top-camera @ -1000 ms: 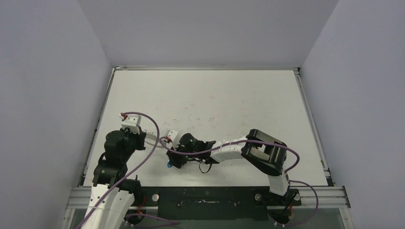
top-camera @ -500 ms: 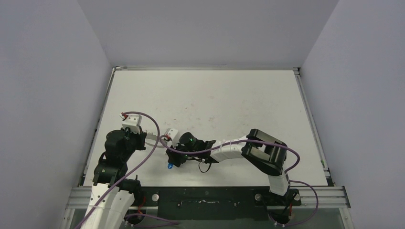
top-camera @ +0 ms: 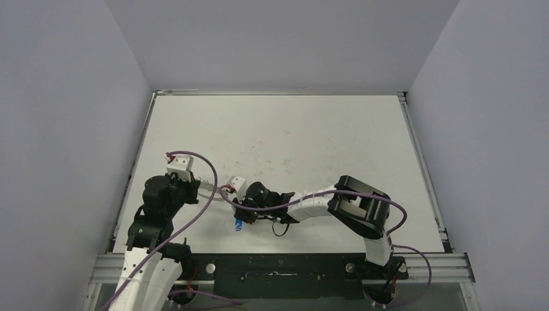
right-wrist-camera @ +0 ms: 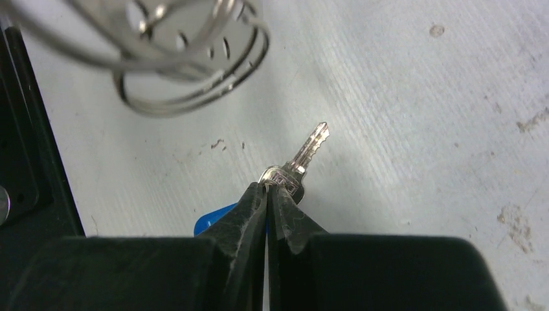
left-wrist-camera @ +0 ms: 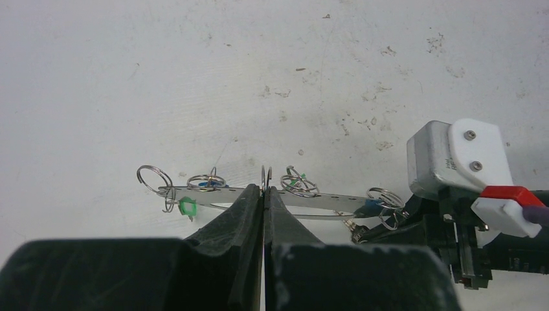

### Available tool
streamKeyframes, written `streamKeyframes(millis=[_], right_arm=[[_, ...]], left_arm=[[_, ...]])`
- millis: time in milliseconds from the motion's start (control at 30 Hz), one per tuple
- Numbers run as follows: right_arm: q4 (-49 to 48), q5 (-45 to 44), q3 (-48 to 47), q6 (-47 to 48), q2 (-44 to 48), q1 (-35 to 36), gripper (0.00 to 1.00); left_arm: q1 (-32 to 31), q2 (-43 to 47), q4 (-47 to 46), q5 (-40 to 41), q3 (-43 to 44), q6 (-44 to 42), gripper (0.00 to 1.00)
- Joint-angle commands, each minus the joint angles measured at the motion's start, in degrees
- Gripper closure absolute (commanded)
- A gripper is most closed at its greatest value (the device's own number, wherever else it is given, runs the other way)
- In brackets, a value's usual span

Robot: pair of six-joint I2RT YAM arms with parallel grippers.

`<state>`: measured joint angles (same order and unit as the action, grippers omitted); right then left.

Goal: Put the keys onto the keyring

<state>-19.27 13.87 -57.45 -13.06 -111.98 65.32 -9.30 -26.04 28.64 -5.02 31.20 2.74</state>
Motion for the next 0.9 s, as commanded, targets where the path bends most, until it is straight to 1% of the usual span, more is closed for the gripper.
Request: streamKeyframes(millis=[0, 100, 200, 267, 300, 367, 500, 600, 700, 867], right_arm=[[-0.2, -1.9, 3.3, -0.7, 6.4, -0.9, 1.00], [0.3, -1.7, 6.0, -1.5, 9.7, -2.2, 1.00], [0.2, -0.6, 9.5, -3.4, 13.6, -4.6, 1.00], [-1.1, 1.7, 12.3, -6.3, 16.3, -7.3, 1.00], [-1.9, 2.5, 14.6, -7.5, 17.8, -8.6, 1.00], [-1.9, 3.2, 17.3, -8.4, 21.1, -10.9, 1.00], [4.4, 2.8, 19.8, -6.8, 27.7, -13.8, 1.00], [9.1, 1.2, 20.8, -5.7, 31.0, -14.9, 1.00], [11.6, -0.9, 21.9, -5.9, 32.6, -16.1, 1.00], [12.0, -3.6, 24.5, -8.4, 32.8, -17.4, 1.00]], left_arm=[[0.3, -0.5, -3.6, -2.1, 0.3, -0.5, 1.00], [0.3, -1.1, -4.2, -3.9, 0.1, -1.0, 1.00], [0.3, -1.5, -5.3, -7.6, -0.3, -1.9, 1.00], [0.2, -1.8, -7.2, -12.2, -0.9, -2.5, 1.00], [0.2, -1.8, -8.3, -14.9, -1.3, -4.1, 1.00], [0.1, -2.2, -10.6, -20.6, -2.3, -5.2, 1.00], [-0.9, -3.3, -15.8, -31.3, -4.5, -6.8, 1.00], [-3.2, -4.5, -19.5, -37.5, -5.5, -7.3, 1.00], [-7.1, -5.8, -20.5, -39.3, -5.9, -8.4, 1.00], [-14.9, -7.8, -18.7, -38.4, -5.5, -11.0, 1.00]])
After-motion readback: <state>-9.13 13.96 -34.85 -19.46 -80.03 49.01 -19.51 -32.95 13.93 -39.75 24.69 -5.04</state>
